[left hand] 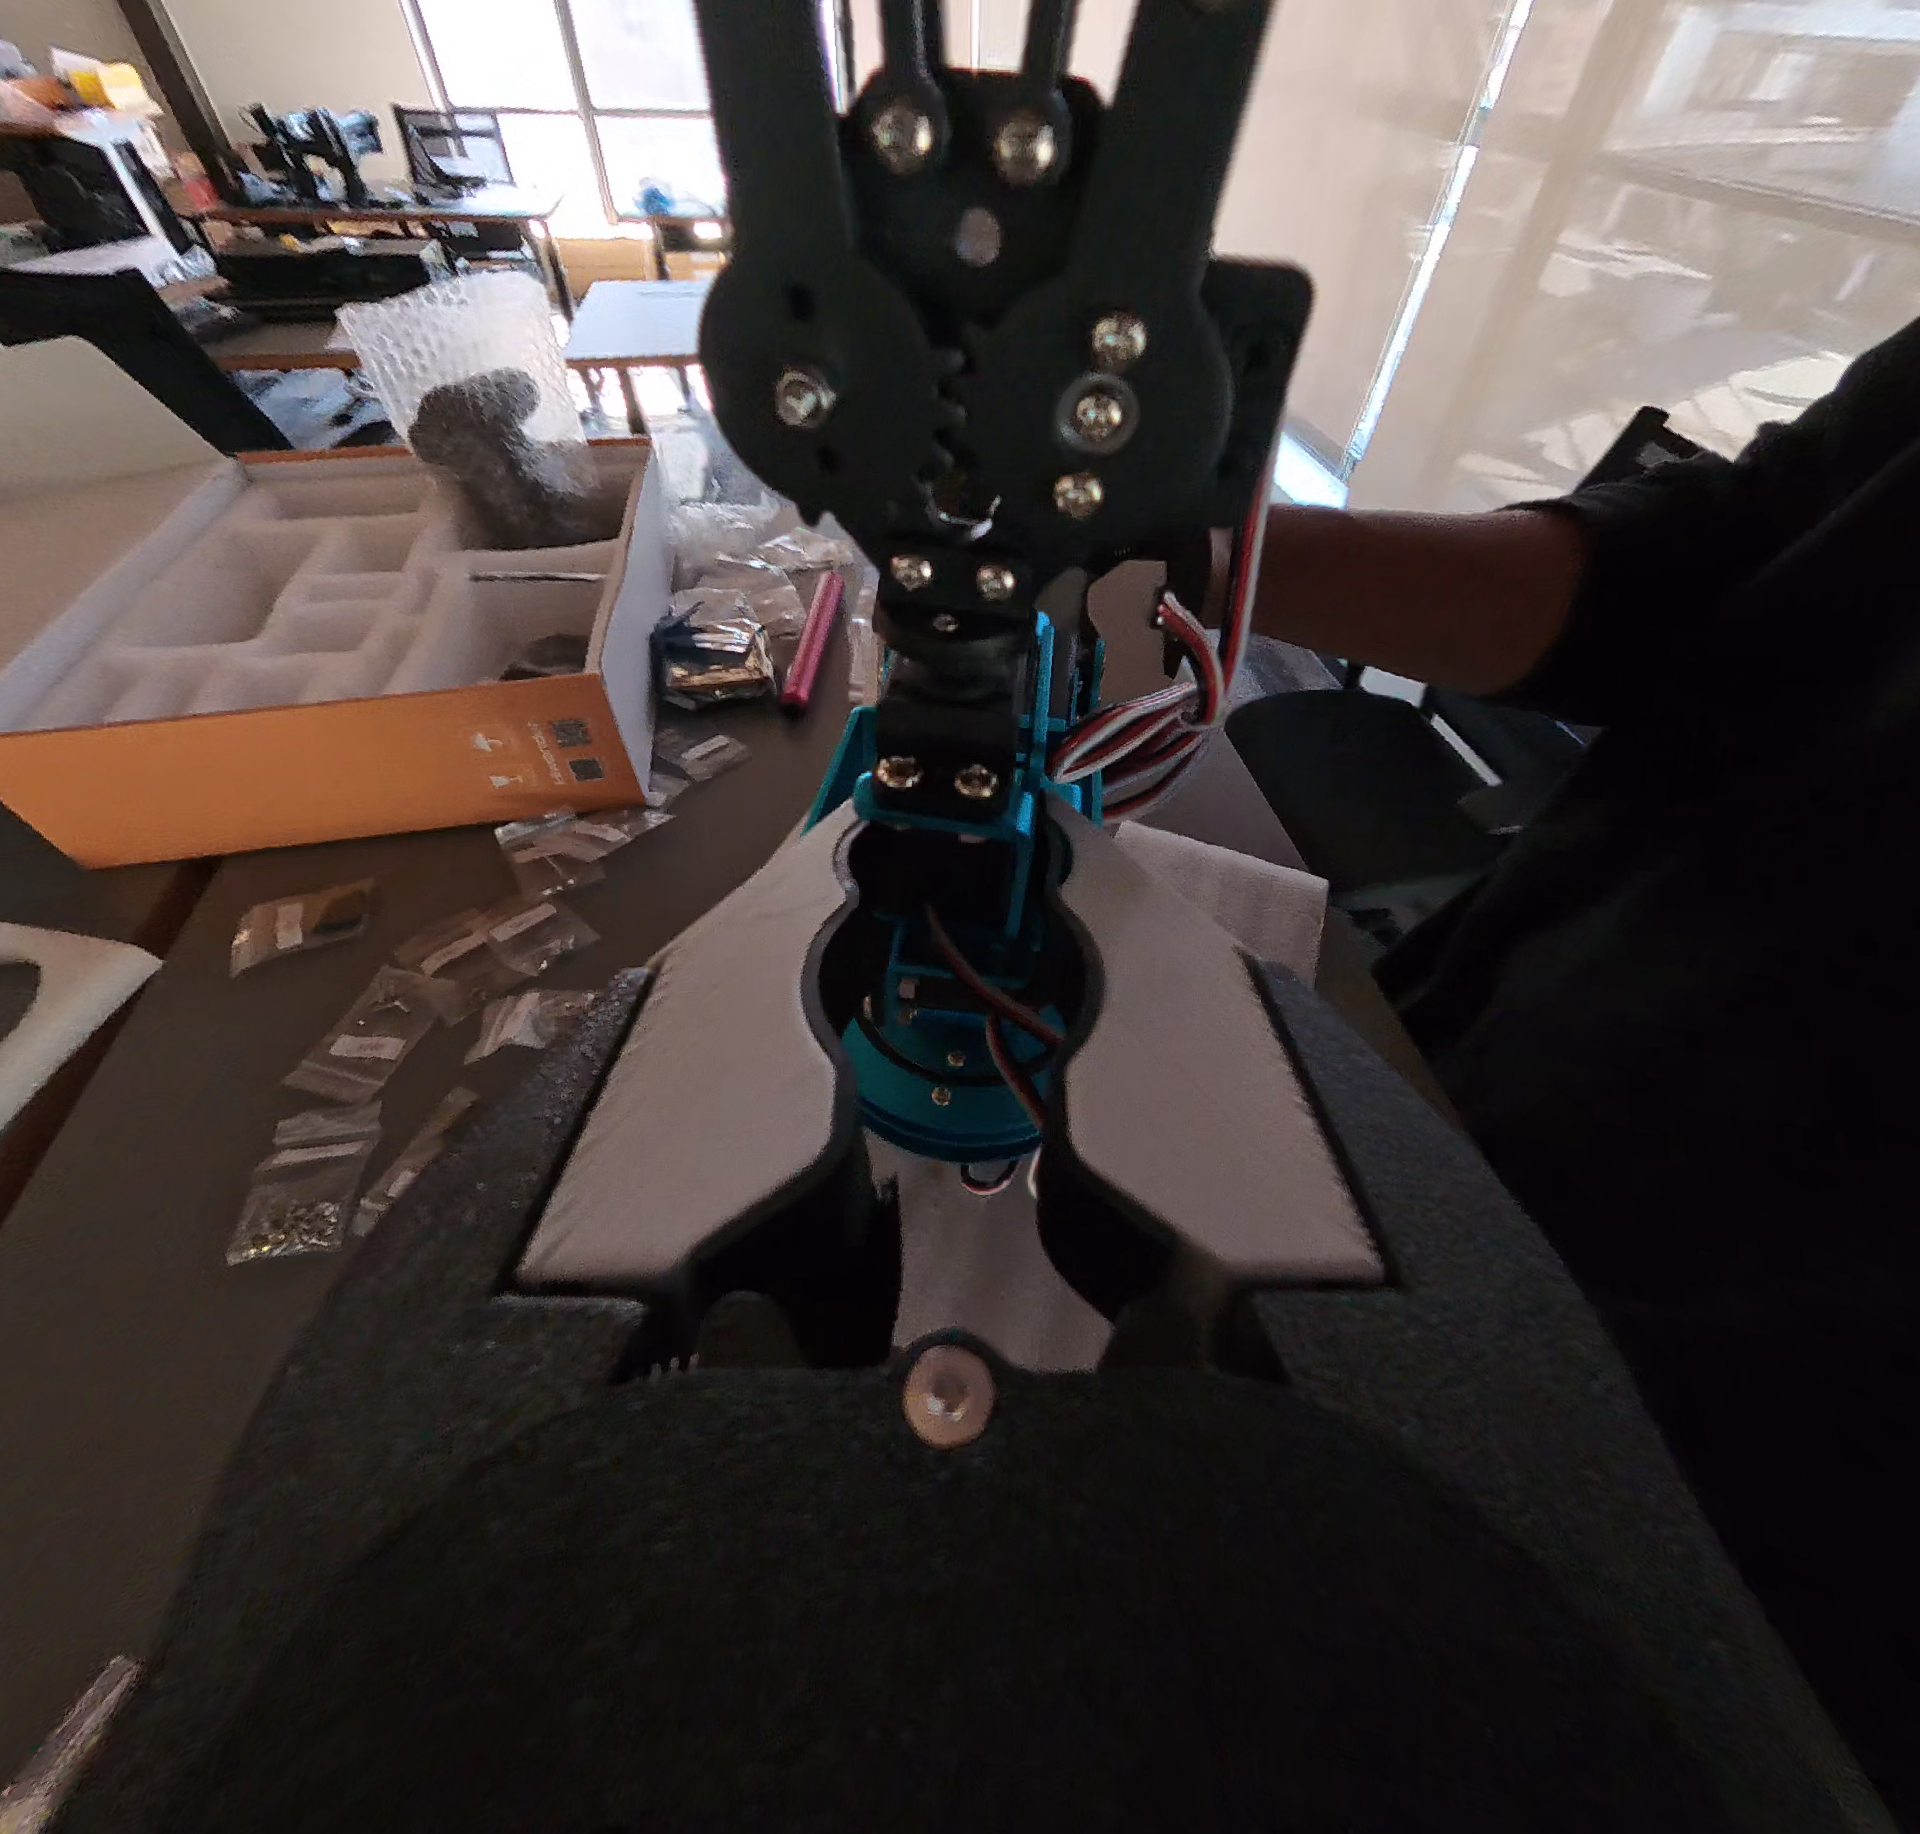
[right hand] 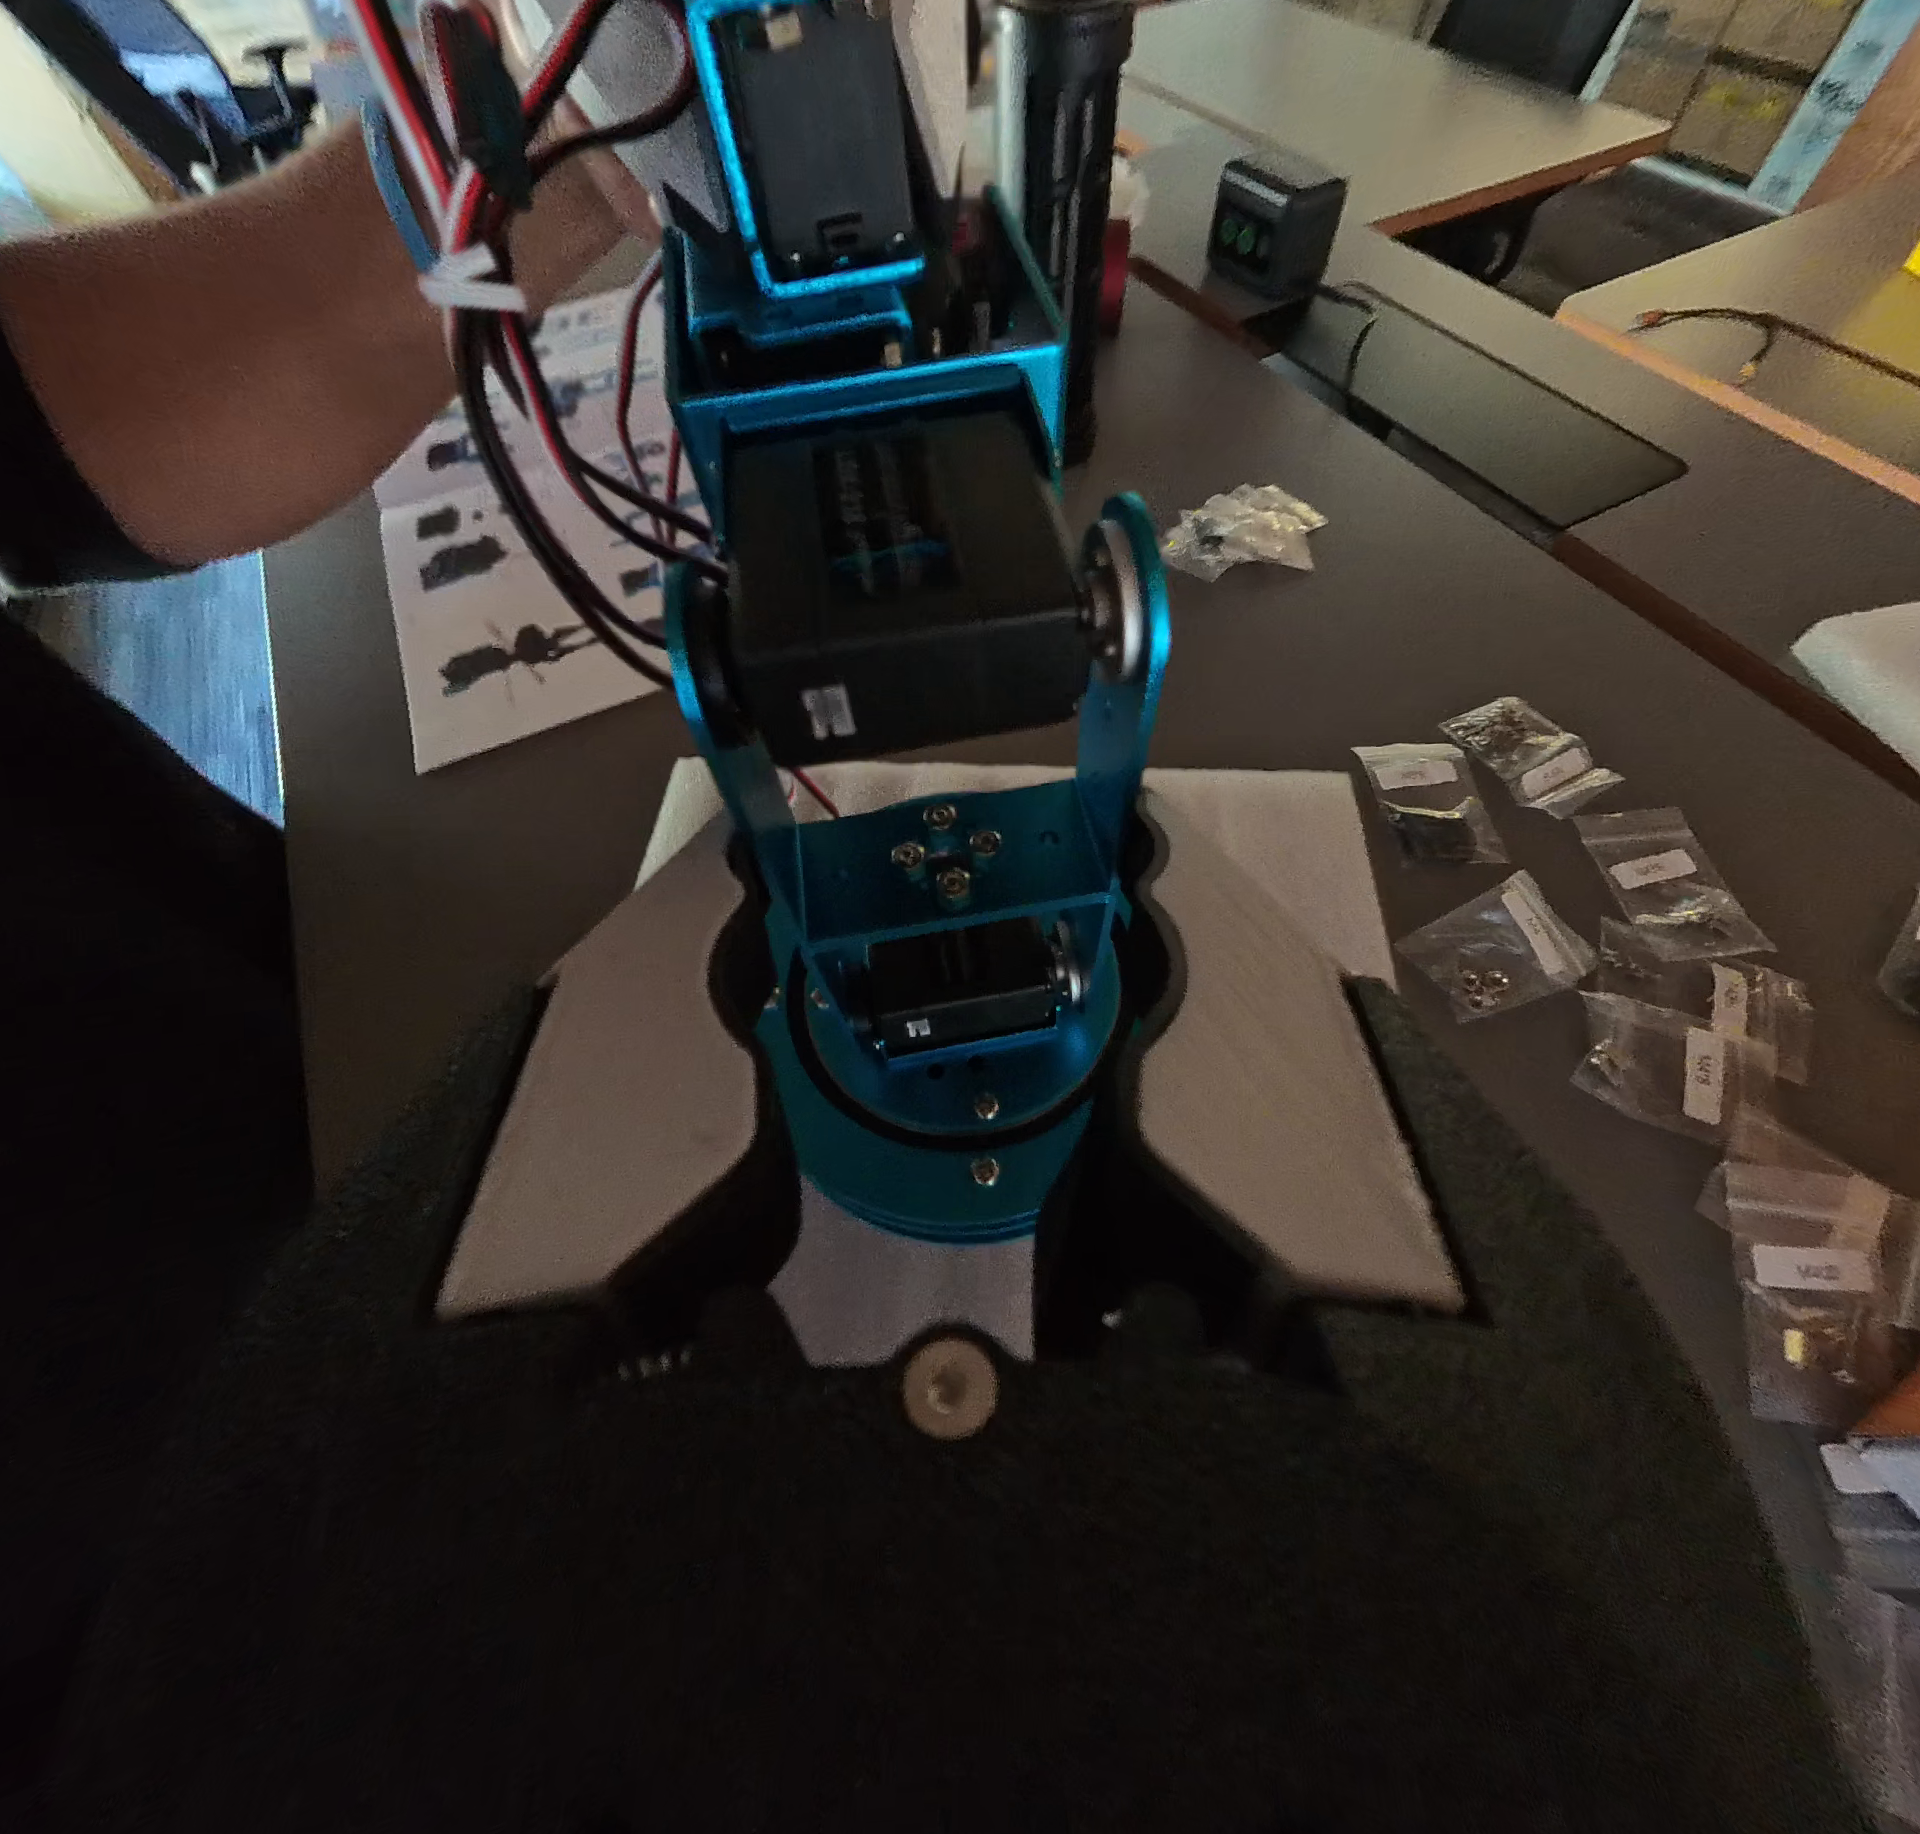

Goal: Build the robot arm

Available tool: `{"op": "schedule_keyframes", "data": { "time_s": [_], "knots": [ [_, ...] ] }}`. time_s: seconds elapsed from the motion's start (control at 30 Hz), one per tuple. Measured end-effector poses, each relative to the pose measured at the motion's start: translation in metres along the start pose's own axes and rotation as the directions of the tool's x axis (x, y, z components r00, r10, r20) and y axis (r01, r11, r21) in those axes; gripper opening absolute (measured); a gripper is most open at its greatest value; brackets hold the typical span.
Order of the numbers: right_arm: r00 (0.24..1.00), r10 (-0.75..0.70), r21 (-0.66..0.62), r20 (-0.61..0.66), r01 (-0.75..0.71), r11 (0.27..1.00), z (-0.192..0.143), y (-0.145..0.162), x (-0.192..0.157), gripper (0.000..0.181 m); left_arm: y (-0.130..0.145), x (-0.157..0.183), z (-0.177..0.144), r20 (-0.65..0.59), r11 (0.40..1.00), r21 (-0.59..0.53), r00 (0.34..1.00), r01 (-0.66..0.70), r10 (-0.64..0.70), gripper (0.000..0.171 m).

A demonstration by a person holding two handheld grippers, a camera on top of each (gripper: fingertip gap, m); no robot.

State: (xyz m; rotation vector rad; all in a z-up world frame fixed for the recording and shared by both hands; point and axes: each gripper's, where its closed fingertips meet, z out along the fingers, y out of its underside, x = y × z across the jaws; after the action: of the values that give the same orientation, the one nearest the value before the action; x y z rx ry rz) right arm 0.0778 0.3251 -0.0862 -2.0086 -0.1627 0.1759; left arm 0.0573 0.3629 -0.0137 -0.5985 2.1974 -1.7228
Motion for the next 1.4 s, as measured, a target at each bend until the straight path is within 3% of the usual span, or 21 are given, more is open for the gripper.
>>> {"op": "schedule_keyframes", "data": {
  "time_s": [0.2,0.37,0.53,0.6,0.77,0.87,0.9,0.97,1.03,1.1,1.17,1.27,1.4],
  "knots": [
    [0.987,0.030,-0.027,0.157,-0.026,0.999,-0.007,-0.005,0.003,0.065,-0.010,-0.003,0.004,0.094,0.999,0.030,0.995,0.024,-0.027,0.026],
    [0.969,-0.064,-0.023,0.238,0.071,0.997,-0.024,-0.022,0.021,0.067,-0.027,-0.005,0.011,0.203,0.998,0.059,0.979,0.023,-0.034,0.025],
    [0.904,-0.097,-0.099,0.416,0.151,0.984,-0.031,0.007,0.036,0.066,-0.019,-0.009,0.040,0.328,0.999,-0.003,0.944,0.046,-0.043,0.025],
    [0.882,-0.102,-0.092,0.461,0.162,0.982,-0.031,0.014,0.038,0.065,-0.018,-0.008,0.049,0.347,0.997,0.024,0.934,0.078,-0.081,0.024],
    [0.873,-0.143,-0.029,0.467,0.177,0.984,-0.032,0.013,0.034,0.068,-0.017,-0.002,0.050,0.397,0.993,0.055,0.910,0.108,-0.121,0.025],
    [0.894,-0.116,0.033,0.433,0.113,0.993,-0.032,0.014,0.033,0.071,-0.017,0.004,0.049,0.421,0.990,0.080,0.896,0.118,-0.140,0.027],
    [0.908,-0.082,0.023,0.411,0.080,0.997,-0.036,0.018,0.036,0.079,-0.018,0.006,0.049,0.425,0.988,0.091,0.893,0.122,-0.150,0.028],
    [0.926,-0.006,-0.022,0.377,0.016,1.000,-0.065,0.036,0.044,0.079,-0.021,0.009,0.046,0.434,0.984,0.114,0.885,0.135,-0.171,0.036],
    [0.973,0.047,-0.062,0.226,-0.034,0.997,-0.113,0.067,0.079,0.069,-0.023,0.007,0.038,0.468,0.980,0.138,0.863,0.142,-0.191,0.038],
    [0.997,0.069,-0.221,-0.023,-0.072,0.973,-0.170,0.130,0.137,0.051,-0.024,0.006,0.031,0.496,0.977,0.147,0.843,0.153,-0.207,0.044],
    [0.983,0.104,-0.402,-0.152,-0.158,0.902,-0.214,0.193,0.180,0.041,-0.024,0.006,0.027,0.522,0.978,0.146,0.828,0.152,-0.206,0.048],
    [0.977,0.070,-0.444,-0.200,-0.154,0.883,-0.230,0.223,0.215,0.037,-0.028,0.005,0.023,0.556,0.977,0.154,0.805,0.144,-0.207,0.051],
    [0.994,0.036,-0.564,-0.101,-0.088,0.821,-0.230,0.252,0.214,0.033,-0.043,0.006,0.008,0.633,0.976,0.193,0.747,0.104,-0.205,0.056]
  ]
}}
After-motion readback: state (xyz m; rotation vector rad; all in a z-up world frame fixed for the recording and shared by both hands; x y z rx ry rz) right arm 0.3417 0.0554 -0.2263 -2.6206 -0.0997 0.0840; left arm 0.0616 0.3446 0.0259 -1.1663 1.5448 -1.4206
